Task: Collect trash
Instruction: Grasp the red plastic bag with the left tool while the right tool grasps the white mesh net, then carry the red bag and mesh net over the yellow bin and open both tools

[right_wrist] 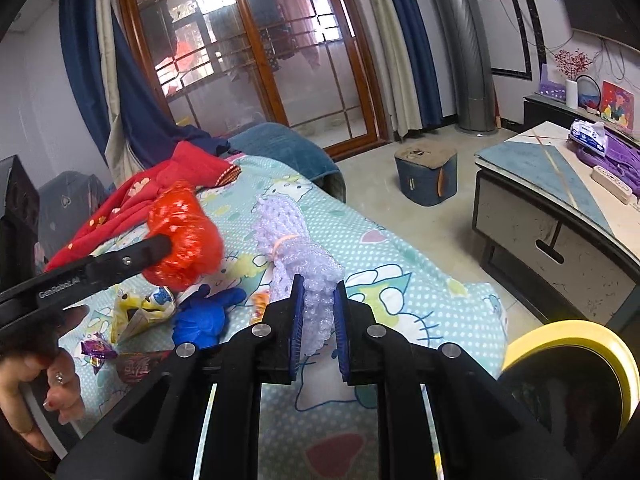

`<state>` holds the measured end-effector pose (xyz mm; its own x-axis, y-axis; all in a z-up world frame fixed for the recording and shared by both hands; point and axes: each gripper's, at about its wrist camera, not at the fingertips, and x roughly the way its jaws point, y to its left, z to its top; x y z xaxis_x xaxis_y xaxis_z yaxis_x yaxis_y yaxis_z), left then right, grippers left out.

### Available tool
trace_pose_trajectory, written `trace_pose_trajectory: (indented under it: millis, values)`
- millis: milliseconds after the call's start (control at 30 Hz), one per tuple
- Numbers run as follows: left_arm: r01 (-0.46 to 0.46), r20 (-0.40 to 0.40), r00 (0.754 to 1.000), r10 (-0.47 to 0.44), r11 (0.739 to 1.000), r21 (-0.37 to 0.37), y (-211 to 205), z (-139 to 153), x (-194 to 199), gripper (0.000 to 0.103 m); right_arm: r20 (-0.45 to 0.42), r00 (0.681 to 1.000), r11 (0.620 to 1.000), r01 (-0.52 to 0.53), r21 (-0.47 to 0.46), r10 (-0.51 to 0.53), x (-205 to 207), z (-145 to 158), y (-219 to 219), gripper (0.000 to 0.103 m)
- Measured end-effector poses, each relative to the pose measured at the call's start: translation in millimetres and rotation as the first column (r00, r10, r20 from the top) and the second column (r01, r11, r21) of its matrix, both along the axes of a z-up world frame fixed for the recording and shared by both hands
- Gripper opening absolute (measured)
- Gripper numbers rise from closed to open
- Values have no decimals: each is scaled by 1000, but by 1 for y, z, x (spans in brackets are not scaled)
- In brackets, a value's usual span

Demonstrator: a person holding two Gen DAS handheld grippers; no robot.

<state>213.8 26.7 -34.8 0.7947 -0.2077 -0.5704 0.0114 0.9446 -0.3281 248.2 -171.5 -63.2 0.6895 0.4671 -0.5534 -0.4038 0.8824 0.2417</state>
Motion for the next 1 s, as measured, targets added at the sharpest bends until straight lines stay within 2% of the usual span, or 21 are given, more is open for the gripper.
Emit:
trace_pose_trajectory:
  millis: [267, 767, 1000]
  values:
    - [-11, 60, 998, 8, 999, 46, 3, 14, -21, 11, 30, 1000, 1000, -2, 2, 2, -17, 14, -7, 14]
    - [-1, 144, 990, -5, 999, 44, 5, 33, -46, 11, 60, 998, 1000, -15, 6, 15, -45, 36, -17, 14]
    - [33, 167, 985, -40, 998, 49, -5, 39, -56, 11, 68, 998, 1000, 1, 2, -1, -60, 43, -28, 14]
